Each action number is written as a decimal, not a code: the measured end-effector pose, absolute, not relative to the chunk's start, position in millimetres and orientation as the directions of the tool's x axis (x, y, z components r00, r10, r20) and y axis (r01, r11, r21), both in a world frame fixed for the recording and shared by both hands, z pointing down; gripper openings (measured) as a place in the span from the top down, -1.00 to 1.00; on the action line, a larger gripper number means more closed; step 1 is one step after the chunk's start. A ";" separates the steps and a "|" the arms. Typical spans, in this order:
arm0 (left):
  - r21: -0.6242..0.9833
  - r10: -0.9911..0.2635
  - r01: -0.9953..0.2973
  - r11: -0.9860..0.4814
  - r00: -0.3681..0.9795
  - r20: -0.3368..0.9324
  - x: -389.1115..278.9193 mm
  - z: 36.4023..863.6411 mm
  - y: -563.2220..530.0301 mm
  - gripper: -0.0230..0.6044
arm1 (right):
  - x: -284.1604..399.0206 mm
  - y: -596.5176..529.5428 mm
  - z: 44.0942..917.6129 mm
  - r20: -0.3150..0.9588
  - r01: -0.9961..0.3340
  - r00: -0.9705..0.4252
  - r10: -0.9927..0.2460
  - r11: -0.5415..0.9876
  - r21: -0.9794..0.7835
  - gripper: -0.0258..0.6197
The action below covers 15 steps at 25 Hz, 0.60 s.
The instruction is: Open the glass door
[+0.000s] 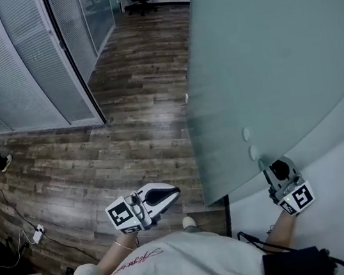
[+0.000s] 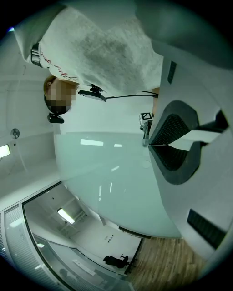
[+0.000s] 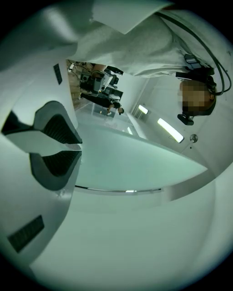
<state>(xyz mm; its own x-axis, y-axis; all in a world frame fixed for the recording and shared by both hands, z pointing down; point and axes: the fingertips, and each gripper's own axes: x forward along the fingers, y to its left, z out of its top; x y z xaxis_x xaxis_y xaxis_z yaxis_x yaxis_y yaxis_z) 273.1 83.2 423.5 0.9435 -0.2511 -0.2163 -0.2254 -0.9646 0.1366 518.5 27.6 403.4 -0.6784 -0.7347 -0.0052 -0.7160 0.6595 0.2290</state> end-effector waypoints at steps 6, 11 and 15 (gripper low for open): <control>0.148 -0.217 -0.188 -0.971 0.952 -0.215 268.3 424.3 99.0 0.87 | 507.5 77.4 429.9 0.019 -0.749 -0.654 -0.757 0.651 0.123 0.79; 0.147 -0.195 -0.166 -0.975 0.959 -0.206 257.6 424.3 113.4 0.87 | 448.9 97.8 434.6 -0.004 -0.689 -0.722 -0.692 0.718 0.094 0.83; 0.134 -0.188 -0.165 -0.977 0.966 -0.177 250.5 430.3 129.2 0.87 | 383.3 106.9 437.8 0.002 -0.608 -0.790 -0.613 0.785 0.118 0.83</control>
